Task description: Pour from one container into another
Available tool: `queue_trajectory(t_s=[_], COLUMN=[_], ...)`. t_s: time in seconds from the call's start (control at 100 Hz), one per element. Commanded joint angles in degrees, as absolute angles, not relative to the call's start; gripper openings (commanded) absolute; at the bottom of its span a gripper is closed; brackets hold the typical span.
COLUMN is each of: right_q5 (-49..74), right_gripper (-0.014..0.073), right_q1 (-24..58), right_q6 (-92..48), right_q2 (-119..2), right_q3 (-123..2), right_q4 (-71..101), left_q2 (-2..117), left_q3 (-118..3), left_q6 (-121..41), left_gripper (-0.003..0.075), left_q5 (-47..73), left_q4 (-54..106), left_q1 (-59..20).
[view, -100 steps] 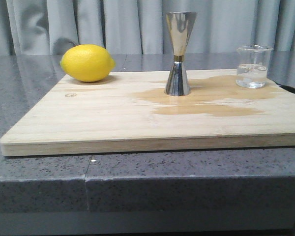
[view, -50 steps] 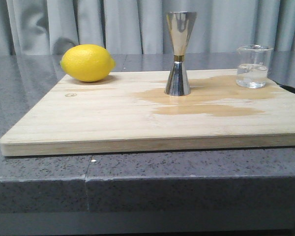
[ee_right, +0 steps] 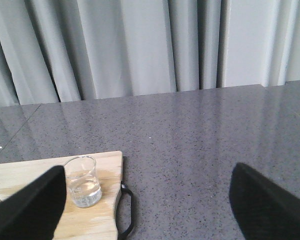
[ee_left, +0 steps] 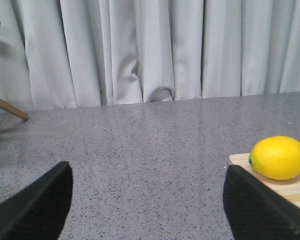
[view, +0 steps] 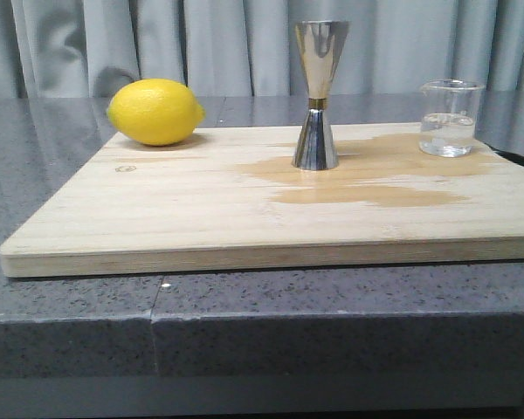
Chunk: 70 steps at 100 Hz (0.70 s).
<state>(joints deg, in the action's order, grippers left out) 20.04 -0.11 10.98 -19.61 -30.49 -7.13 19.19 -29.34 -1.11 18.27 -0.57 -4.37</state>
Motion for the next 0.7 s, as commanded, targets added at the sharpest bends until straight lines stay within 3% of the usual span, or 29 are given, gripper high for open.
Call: queue_trajectory(t_s=[0.0,0.34,0.69], right_q5=[15.6,19.4,35.2], right_gripper=[0.0603,0.0603,0.0603], right_q1=[-0.6,-0.6,-0.6], right_q6=[10.9,10.9,10.8], right_q2=[-20.6,-21.4,-34.9], right_q3=[-32.5,-34.4,-45.1], right_q4=[-8.0,-7.9,-7.8], left_q2=[20.2,20.9,36.9], left_q3=[-31.4,-32.1,-45.7], left_q6=[-0.7,-0.7,-0.7], left_gripper=[0.0566,0.0566,0.0566], left_q5=[13.2,14.3,38.7], left_q4=[-0.4,0.0,0.0], left_q1=[-4.2,-4.2,-4.2])
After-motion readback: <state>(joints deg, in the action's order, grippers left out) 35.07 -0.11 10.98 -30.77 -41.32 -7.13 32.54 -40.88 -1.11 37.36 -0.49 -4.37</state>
